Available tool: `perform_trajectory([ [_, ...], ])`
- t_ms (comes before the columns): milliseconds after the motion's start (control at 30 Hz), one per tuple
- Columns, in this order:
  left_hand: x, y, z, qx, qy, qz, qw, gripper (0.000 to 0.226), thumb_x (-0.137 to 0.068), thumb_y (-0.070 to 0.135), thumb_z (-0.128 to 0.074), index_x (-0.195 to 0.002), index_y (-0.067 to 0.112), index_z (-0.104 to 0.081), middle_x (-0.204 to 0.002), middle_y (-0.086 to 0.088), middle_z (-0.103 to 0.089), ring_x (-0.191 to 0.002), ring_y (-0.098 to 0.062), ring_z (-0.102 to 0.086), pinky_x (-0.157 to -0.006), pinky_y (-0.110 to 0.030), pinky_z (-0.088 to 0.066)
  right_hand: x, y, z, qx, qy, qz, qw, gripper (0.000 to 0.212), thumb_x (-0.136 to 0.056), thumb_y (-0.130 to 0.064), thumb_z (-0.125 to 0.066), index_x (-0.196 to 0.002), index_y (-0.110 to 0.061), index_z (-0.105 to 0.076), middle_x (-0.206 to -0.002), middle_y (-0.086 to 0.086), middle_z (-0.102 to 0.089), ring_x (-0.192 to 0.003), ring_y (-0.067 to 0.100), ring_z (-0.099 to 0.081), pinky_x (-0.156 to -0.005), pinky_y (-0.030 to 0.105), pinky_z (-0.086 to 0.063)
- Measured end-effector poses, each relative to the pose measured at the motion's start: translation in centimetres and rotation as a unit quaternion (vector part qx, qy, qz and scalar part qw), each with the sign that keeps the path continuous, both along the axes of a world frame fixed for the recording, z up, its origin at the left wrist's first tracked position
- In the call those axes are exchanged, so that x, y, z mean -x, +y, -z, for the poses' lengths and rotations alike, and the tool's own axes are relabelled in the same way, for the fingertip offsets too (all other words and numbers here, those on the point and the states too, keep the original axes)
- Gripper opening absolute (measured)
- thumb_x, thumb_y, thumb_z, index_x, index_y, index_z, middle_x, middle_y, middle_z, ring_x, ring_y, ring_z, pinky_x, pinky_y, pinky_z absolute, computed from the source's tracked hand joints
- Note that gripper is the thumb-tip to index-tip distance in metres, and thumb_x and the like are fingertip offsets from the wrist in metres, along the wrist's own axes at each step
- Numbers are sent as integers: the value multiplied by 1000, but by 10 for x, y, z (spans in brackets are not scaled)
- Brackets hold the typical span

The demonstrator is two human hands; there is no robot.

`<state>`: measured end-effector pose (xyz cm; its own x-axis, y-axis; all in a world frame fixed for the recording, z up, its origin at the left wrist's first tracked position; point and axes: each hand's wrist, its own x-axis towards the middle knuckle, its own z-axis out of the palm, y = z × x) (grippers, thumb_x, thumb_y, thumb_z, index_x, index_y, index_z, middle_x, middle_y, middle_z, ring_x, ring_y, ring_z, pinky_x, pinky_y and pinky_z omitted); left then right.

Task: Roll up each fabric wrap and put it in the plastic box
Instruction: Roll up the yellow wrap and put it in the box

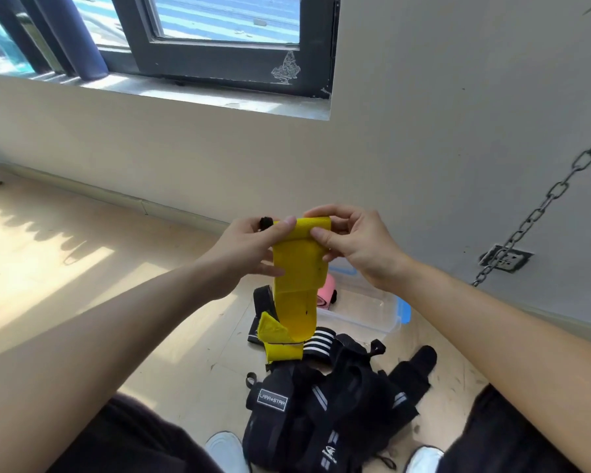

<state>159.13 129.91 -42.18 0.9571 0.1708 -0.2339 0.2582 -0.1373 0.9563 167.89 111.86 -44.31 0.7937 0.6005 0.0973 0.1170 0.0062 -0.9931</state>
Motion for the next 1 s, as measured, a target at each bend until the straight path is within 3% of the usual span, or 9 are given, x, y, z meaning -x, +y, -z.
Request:
perform_trajectory([
  [100, -2, 2, 2, 6, -6, -10, 1000, 38, -94, 39, -67, -120, 11, -67, -123, -19, -66, -109, -37, -69, -70, -31, -63, -3, 2, 0, 4, 1, -7, 1000, 22, -92, 0, -68, -111, -11, -69, -98, 13, -70, -78, 10, -68, -58, 22, -56],
  [200, 0, 6, 6, 10, -13, -10, 1000, 36, -92, 34, -71, -121, 14, -66, -121, -17, -66, -106, -32, -68, -66, -25, -58, -5, 4, -3, 24, 32, -25, 999, 29, -92, -3, -69, -119, -14, -65, -104, 10, -68, -85, 15, -69, -59, 25, -58],
  [300, 2, 12, 10, 18, -25, -8, 999, 31, -91, 24, -74, -119, 16, -65, -113, -14, -70, -100, -27, -67, -63, -23, -54, -7, 5, -7, 43, 78, -33, 995, 32, -94, -15, -69, -126, -13, -63, -107, 7, -67, -94, 18, -68, -59, 29, -59],
  [433, 4, 16, 14, 19, -46, -12, 999, 32, -89, 12, -77, -118, 16, -65, -97, -7, -70, -85, -20, -65, -62, -24, -52, -2, 12, -5, 63, 100, -31, 993, 37, -97, -32, -62, -122, -5, -64, -104, 11, -63, -87, 23, -62, -54, 29, -59],
  [600, 2, 14, 17, 23, -57, -16, 998, 34, -88, 7, -76, -119, 16, -64, -100, -4, -69, -86, -19, -65, -60, -23, -52, -2, 14, -1, 57, 88, -18, 994, 37, -96, -24, -64, -124, -1, -61, -101, 14, -65, -83, 18, -66, -53, 26, -58],
  [700, -1, 12, 15, 29, -34, -10, 999, 37, -90, 17, -75, -125, 16, -63, -112, -6, -70, -101, -24, -68, -63, -25, -56, -3, 14, 1, 35, 81, -2, 996, 30, -96, -19, -65, -120, -1, -63, -93, 11, -68, -78, 16, -66, -49, 24, -55],
  [833, -3, 9, 10, 26, -8, 18, 999, 57, -82, 53, -66, -128, 20, -65, -122, -5, -70, -111, -26, -69, -75, -34, -62, -6, 14, 1, 5, 59, 18, 998, 26, -96, -15, -65, -118, -3, -64, -94, 12, -70, -77, 14, -66, -50, 24, -54],
  [1000, -7, 11, 2, 15, -51, 3, 999, 48, -86, 52, -62, -122, 21, -67, -118, -4, -72, -106, -23, -71, -69, -27, -60, -7, 12, -5, -30, 32, 9, 999, 19, -95, -9, -65, -114, -10, -65, -94, 12, -70, -78, 14, -66, -55, 25, -56],
])
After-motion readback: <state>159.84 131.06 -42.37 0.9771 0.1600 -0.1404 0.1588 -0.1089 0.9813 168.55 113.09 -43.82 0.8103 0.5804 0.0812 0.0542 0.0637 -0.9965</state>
